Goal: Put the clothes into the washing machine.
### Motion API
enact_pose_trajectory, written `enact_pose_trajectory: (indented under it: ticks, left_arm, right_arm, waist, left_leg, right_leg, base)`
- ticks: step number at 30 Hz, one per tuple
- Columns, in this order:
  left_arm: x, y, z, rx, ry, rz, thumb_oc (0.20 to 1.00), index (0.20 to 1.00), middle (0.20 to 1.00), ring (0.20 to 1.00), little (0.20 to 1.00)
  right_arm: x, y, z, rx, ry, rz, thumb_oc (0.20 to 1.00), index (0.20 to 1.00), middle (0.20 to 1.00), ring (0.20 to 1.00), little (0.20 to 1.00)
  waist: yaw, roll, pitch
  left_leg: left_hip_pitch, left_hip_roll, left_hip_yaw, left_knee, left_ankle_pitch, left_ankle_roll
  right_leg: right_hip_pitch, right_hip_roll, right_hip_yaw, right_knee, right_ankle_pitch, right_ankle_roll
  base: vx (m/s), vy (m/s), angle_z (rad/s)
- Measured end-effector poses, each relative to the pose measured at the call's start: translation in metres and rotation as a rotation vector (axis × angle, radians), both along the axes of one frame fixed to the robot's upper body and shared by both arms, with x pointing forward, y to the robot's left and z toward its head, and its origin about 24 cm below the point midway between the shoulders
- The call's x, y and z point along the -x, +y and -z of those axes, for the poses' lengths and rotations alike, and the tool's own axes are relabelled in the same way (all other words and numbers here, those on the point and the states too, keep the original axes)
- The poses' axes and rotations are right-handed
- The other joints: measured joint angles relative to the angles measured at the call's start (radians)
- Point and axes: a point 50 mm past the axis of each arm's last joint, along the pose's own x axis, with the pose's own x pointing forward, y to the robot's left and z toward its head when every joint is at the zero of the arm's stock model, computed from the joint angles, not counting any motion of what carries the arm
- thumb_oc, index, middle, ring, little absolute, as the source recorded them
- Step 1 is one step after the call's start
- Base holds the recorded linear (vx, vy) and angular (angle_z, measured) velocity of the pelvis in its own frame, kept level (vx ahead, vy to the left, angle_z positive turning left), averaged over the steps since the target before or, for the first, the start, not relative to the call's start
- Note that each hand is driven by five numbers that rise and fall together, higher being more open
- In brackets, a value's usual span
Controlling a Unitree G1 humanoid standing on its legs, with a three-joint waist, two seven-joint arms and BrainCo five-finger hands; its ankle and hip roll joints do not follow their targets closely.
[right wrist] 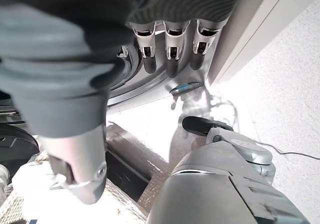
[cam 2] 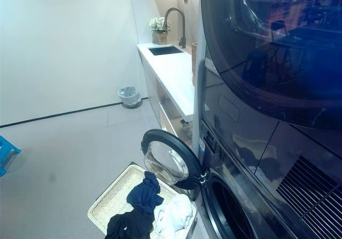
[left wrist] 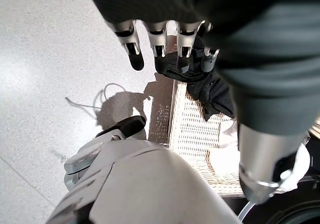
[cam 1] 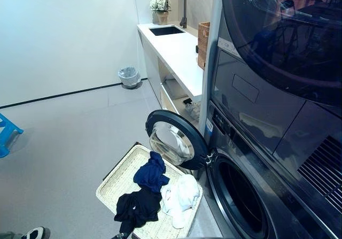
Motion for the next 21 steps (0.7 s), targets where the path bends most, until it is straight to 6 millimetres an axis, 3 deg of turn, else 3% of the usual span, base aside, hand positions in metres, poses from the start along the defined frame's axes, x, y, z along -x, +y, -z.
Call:
enact_pose_trajectory:
  ticks: [21]
  left_arm:
    - [-0.0001, -0.0023, 0.0004, 0.013, 0.0, 0.003, 1.0, 1.0, 1.0, 1.0, 1.0]
  right_arm:
    - [-0.0002, 0.0, 0.0, 0.0, 0.0, 0.0, 1.0, 1.0, 1.0, 1.0, 1.0]
  waist:
    - [0.0, 0.004, 0.003]
  left_leg:
    - [0.0, 0.0, -0.001, 0.0, 0.001, -0.001]
  right_leg:
    - [0.0, 0.0, -0.001, 0.0, 0.0, 0.0]
  base:
    - [0.0, 0.0, 0.0]
